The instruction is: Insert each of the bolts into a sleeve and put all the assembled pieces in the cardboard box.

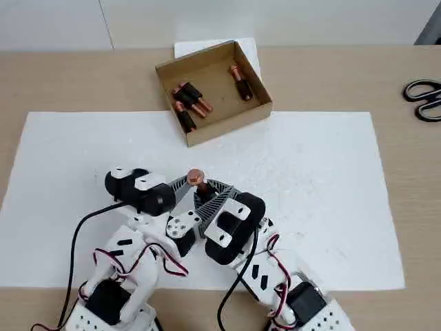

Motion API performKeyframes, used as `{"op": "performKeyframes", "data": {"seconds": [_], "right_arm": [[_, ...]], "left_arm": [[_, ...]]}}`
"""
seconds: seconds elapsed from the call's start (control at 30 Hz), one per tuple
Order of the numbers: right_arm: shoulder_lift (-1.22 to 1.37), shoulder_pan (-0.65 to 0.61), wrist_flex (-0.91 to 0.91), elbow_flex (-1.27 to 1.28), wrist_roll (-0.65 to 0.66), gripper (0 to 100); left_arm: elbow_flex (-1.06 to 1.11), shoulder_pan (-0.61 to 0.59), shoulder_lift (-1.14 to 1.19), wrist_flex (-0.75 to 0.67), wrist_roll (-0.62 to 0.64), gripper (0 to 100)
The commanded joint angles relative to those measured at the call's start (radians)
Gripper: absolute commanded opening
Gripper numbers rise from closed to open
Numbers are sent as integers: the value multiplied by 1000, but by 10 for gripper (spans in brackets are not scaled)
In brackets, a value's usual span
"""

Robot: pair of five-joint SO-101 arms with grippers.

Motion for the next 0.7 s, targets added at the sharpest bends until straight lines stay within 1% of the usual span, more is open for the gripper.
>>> {"op": "performKeyframes", "data": {"seconds": [0.0,0.13,0.23,0.37,0.57,0.67], "right_arm": [[-13,-4,-22,-57,9,8],[-13,-4,-22,-57,9,8],[-13,-4,-21,-57,9,8],[-13,-4,-21,-57,9,8],[-13,-4,-21,-57,9,8],[-13,-4,-21,-57,9,8]], "left_arm": [[-47,-2,-6,0,-46,254],[-27,-3,-3,5,-104,254],[-25,-43,-3,5,-157,254],[-5,-110,-3,3,-163,254],[4,-133,-8,0,-164,254],[-54,-167,-6,-2,-164,254]]}}
